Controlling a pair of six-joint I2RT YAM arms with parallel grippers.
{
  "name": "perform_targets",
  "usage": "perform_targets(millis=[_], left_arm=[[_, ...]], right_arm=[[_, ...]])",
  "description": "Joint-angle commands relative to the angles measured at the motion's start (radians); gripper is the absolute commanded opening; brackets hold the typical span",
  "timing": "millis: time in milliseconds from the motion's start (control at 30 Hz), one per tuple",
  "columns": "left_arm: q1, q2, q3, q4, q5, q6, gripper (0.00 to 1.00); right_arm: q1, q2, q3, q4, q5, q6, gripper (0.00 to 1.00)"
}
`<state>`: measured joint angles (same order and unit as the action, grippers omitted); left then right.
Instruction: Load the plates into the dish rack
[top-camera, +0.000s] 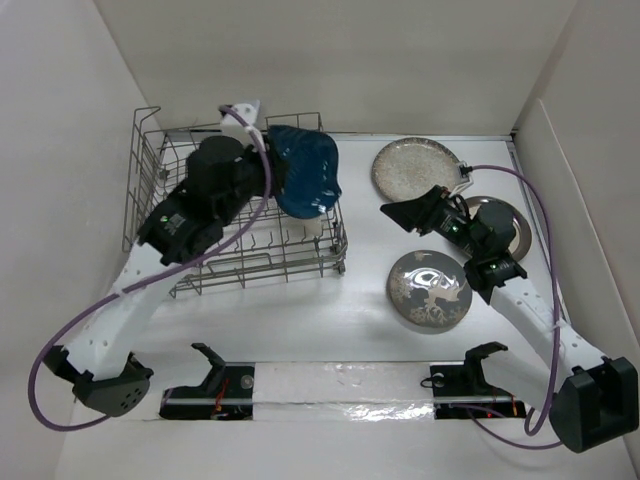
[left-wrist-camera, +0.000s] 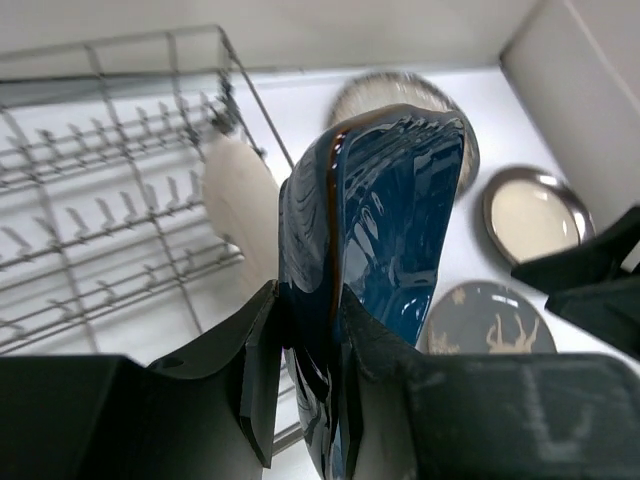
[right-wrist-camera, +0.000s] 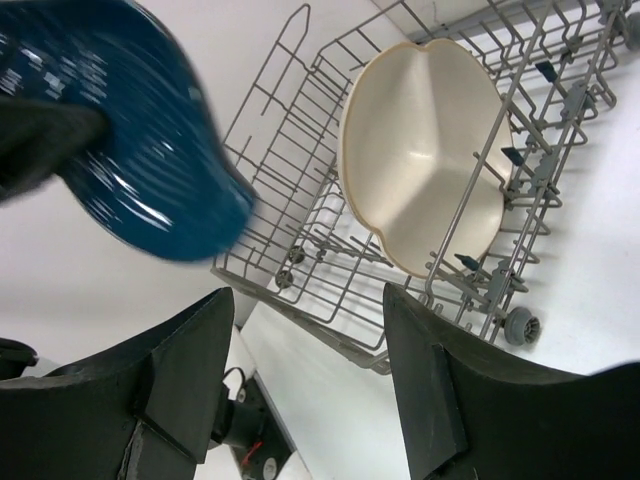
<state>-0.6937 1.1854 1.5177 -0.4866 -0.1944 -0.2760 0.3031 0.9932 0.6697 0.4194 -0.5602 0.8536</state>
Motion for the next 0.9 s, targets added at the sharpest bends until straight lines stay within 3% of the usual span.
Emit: perform_targets(millis=[0, 200, 400, 867], left_arm=[[0.043, -0.078, 0.207, -0.012, -0.045, 0.004, 0.00], [0.065, 0.009, 0.393, -0.265, -0.216, 0.031, 0.00], [0.065, 0.103, 0.434, -0.434, -0.436, 0.046, 0.00], [0.053, 0.348, 0.412, -0.446, -0.385, 0.043, 0.00]], right_arm=[[0.011, -0.030, 0.011, 0.027, -0.017, -0.048, 0.67], [0.011, -0.059, 0.005, -0.037, 0.022, -0.102, 0.67], [0.057, -0.093, 0.007, -0.100, 0.109, -0.179, 0.67], [0.122, -0.143, -0.010, -0.182, 0.207, -0.252, 0.67]])
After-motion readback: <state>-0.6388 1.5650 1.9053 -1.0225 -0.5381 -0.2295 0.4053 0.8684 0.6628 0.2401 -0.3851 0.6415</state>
